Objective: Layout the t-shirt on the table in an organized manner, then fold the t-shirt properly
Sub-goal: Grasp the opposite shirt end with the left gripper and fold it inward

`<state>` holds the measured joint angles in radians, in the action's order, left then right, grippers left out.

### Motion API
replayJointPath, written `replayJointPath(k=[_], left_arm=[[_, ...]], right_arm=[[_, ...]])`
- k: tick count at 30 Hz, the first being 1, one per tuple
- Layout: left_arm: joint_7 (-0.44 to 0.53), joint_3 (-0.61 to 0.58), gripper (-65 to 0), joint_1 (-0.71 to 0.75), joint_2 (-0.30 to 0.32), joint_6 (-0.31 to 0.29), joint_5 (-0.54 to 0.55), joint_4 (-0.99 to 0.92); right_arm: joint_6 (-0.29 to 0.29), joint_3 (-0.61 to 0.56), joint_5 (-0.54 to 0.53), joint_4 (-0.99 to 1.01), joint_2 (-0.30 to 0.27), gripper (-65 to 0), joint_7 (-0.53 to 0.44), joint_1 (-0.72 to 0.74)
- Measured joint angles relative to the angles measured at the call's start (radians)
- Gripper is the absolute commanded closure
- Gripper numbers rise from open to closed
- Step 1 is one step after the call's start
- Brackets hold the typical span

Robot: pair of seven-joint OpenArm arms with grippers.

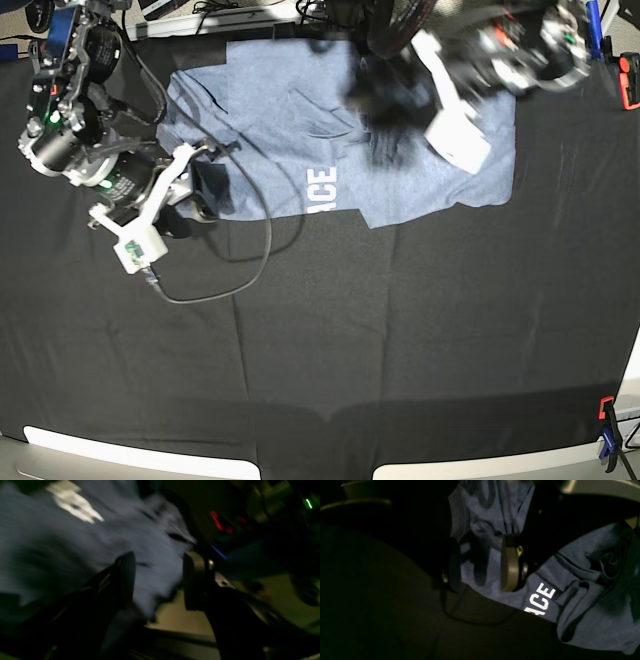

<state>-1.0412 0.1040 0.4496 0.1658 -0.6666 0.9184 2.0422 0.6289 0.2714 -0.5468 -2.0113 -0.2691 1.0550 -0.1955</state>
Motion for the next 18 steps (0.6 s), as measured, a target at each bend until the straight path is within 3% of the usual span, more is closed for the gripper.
replayJointPath(k=[3,8,12,18], left_arm=[[0.029,0.129,-28.0,-0.039,-0.002,0.000,-0.061,0.000],[0.119,0.319,-28.0,-0.065,0.027,0.013,-0.071,0.000],[0.129,0.350,-28.0,-0.065,0.103,0.030,-0.074,-0.007],[0.186,0.349,-28.0,-0.065,0.137,0.030,-0.114,-0.086]], right_arm=[[0.000,0.076,-0.040,0.007,0.000,-34.6,0.002,-0.034],[-0.005,0.254,-0.201,0.095,-0.014,-35.4,0.028,-0.093],[-0.007,0.294,-0.269,0.202,-0.051,-35.4,0.122,-0.123],[-0.007,0.293,-0.274,0.353,-0.053,-35.4,0.102,-0.126]])
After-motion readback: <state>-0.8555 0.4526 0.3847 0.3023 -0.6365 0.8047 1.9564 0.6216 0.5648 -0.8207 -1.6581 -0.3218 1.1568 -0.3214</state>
